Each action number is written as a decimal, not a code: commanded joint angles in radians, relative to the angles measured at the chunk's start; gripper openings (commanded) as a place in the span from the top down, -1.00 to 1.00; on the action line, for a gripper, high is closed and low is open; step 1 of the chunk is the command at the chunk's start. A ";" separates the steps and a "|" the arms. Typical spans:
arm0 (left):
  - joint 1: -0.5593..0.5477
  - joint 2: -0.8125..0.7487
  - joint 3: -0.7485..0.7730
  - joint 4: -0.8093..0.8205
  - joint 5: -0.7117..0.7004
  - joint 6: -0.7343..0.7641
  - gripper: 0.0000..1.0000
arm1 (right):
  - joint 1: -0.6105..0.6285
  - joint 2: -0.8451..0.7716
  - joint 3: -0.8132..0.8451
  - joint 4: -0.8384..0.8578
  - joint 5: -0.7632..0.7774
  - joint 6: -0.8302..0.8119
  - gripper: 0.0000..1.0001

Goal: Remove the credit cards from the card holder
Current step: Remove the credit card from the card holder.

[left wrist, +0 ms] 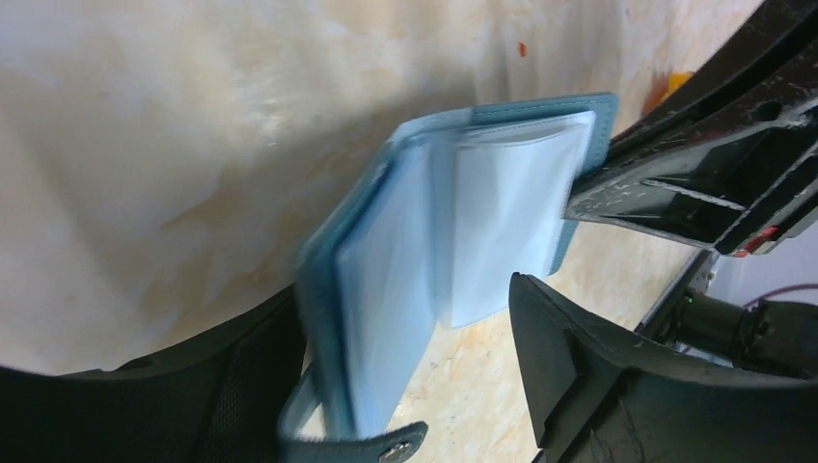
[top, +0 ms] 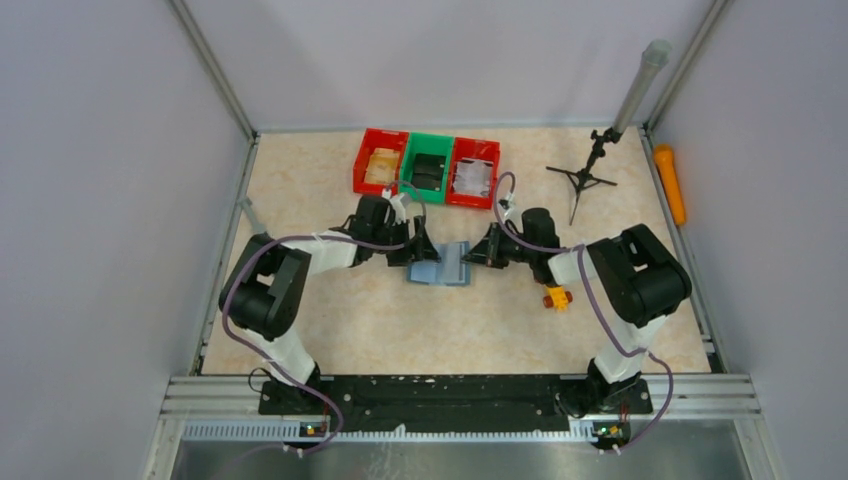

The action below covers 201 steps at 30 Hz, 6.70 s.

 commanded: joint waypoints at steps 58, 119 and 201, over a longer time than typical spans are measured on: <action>-0.099 0.005 0.095 -0.127 -0.054 0.109 -0.94 | 0.060 -0.093 -0.015 0.112 0.016 -0.034 1.00; 0.139 0.032 -0.089 0.288 0.291 -0.188 -0.02 | 0.034 -0.090 -0.020 0.089 0.032 -0.027 1.00; 0.098 0.043 -0.019 0.081 0.149 -0.072 0.88 | 0.044 -0.067 -0.009 0.054 0.058 -0.040 0.90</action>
